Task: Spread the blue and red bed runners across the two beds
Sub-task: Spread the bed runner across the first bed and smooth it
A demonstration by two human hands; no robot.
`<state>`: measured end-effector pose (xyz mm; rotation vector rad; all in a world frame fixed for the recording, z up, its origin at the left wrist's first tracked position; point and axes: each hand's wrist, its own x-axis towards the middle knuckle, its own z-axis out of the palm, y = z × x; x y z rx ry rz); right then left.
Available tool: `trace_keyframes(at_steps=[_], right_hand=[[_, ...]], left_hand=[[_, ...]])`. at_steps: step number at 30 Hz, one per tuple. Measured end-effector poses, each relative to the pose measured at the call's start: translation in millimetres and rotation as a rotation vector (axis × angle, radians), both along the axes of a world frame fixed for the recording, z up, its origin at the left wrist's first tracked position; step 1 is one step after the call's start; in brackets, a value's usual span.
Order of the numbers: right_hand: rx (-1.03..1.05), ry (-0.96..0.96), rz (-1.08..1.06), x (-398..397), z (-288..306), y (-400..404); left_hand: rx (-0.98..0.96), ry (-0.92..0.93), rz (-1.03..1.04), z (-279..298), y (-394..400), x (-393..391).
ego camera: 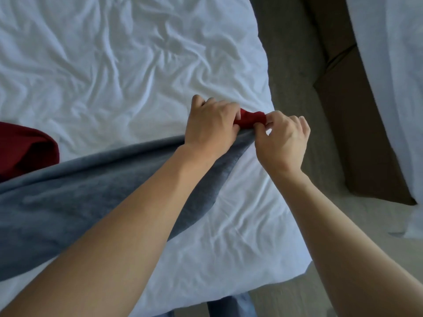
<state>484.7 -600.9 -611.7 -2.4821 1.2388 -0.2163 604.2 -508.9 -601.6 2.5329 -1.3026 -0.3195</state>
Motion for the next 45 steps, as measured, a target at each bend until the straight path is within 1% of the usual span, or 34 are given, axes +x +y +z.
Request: trace_keyframes(at_steps=[5,11,13,15,18,20,23,26,28,31,34,37,39,41,43,45], right_hand=[[0.003,-0.075,-0.132,-17.7,-4.2,-18.6],[0.0,-0.066,-0.258,-28.1,-9.2,-59.2],[0.039,-0.094,-0.302,-30.2,-8.3,-71.1],[0.124,-0.121,-0.34,-34.1,-8.6,-74.9],[0.277,-0.111,-0.348,-40.0,-13.2,-62.7],[0.342,-0.089,-0.319,-42.5,-17.7,-47.2],[0.431,-0.124,-0.343,-43.3,-21.6,-30.7],[0.388,-0.151,-0.406,-48.0,-19.2,-39.3],[0.34,-0.143,-0.429,-47.7,-17.4,-59.0],[0.378,-0.193,-0.47,-43.1,-13.5,-85.4],[0.448,-0.173,-0.436,-44.2,-11.4,-75.9],[0.503,-0.132,-0.318,-55.8,-15.9,-38.2],[0.468,-0.101,-0.285,-67.5,-18.8,-25.3],[0.441,-0.072,-0.376,-78.1,-21.7,-33.3],[0.469,-0.097,-0.479,-83.4,-21.1,-46.1],[0.448,-0.108,-0.463,-82.7,-19.2,-47.6]], left_hand=[[0.001,-0.024,-0.072,1.6,-48.9,-6.6],[-0.04,-0.045,-0.152,-5.4,-93.8,-20.4],[-0.053,-0.057,-0.154,-7.0,-113.2,-24.5],[-0.049,-0.06,-0.148,-12.3,-123.9,-26.1],[0.009,-0.058,-0.151,-23.5,-118.4,-23.0],[0.058,-0.064,-0.159,-28.1,-110.1,-21.0],[0.112,-0.093,-0.158,-30.8,-99.0,-14.3],[0.125,-0.109,-0.159,-31.8,-100.4,-7.4],[0.076,-0.137,-0.172,-26.6,-114.8,-6.8],[0.031,-0.153,-0.181,-16.7,-135.9,-10.1],[0.121,-0.114,-0.153,-14.8,-127.6,-6.7],[0.226,-0.149,-0.138,-17.6,-100.7,2.7],[0.202,-0.174,-0.113,-16.5,-95.0,7.7],[0.179,-0.174,-0.088,-14.7,-99.9,10.7],[0.142,-0.178,-0.098,-12.6,-104.0,8.2],[0.074,-0.22,-0.117,-10.1,-103.1,-3.7]])
